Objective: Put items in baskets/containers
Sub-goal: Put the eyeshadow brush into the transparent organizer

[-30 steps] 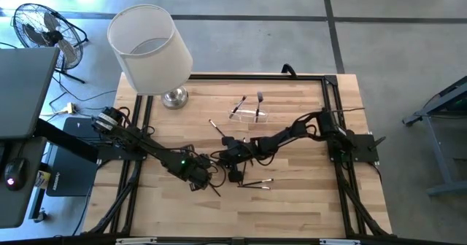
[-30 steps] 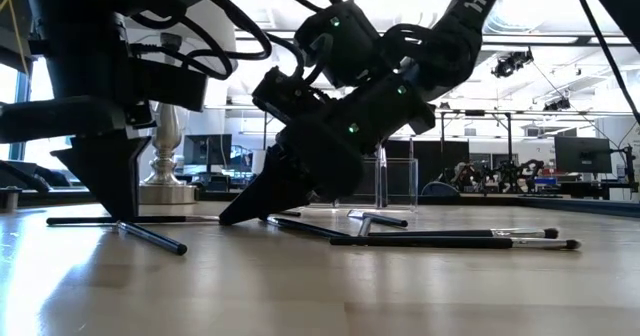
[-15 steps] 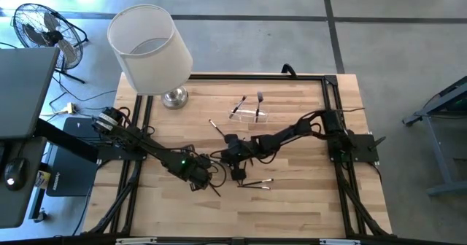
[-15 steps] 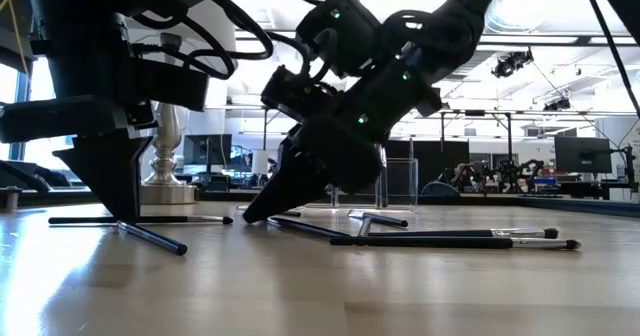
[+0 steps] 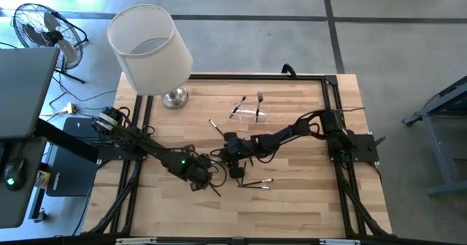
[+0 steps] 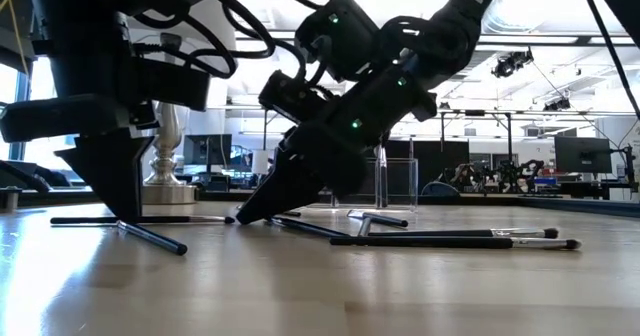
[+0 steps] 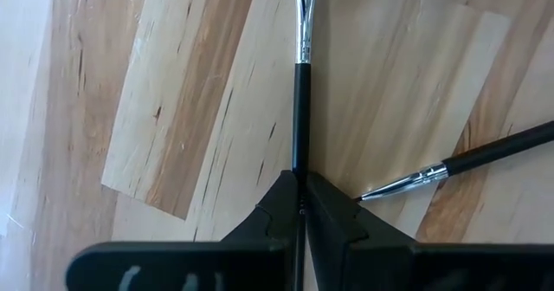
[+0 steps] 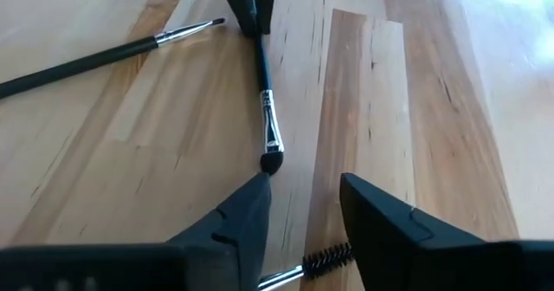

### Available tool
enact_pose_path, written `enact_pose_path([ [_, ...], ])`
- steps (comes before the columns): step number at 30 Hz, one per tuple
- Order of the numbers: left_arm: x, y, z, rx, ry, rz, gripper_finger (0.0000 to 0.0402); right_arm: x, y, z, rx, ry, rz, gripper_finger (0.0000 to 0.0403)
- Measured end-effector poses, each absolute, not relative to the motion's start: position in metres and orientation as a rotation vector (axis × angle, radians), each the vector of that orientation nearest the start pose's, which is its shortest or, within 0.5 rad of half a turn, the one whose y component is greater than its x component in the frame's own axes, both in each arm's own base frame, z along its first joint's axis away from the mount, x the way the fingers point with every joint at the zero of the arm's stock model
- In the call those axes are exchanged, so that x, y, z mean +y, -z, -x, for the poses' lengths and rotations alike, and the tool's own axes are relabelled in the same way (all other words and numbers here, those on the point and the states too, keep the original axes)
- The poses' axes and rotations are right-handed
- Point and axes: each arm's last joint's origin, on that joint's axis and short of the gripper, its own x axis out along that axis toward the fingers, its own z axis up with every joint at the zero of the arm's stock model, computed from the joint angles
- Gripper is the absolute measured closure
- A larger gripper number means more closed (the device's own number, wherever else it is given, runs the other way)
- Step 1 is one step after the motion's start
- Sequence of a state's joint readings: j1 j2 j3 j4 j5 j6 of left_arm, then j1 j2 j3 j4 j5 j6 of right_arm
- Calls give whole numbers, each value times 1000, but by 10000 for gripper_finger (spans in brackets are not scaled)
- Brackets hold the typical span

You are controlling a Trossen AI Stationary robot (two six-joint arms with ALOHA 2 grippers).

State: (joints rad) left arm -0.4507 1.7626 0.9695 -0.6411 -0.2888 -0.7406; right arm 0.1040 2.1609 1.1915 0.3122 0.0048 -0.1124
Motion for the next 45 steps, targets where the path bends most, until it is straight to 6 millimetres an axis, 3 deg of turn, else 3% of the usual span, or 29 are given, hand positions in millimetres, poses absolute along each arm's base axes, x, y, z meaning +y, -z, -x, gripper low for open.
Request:
enact_pose_path([
  [8,-123,-136,-273,1250,-378,125,394,46,-95,-428,659,-172,132,266],
  [23,-125,-137,-279,1184,-375,144,394,47,-90,-424,728,-197,125,391],
  [26,-125,-137,-279,1180,-375,145,391,47,-90,-423,743,-200,125,394],
  [39,-123,-146,-280,1127,-439,147,301,47,-90,-424,721,-180,72,402],
  [45,-123,-146,-280,1140,-434,128,268,48,-100,-426,668,-175,57,403],
])
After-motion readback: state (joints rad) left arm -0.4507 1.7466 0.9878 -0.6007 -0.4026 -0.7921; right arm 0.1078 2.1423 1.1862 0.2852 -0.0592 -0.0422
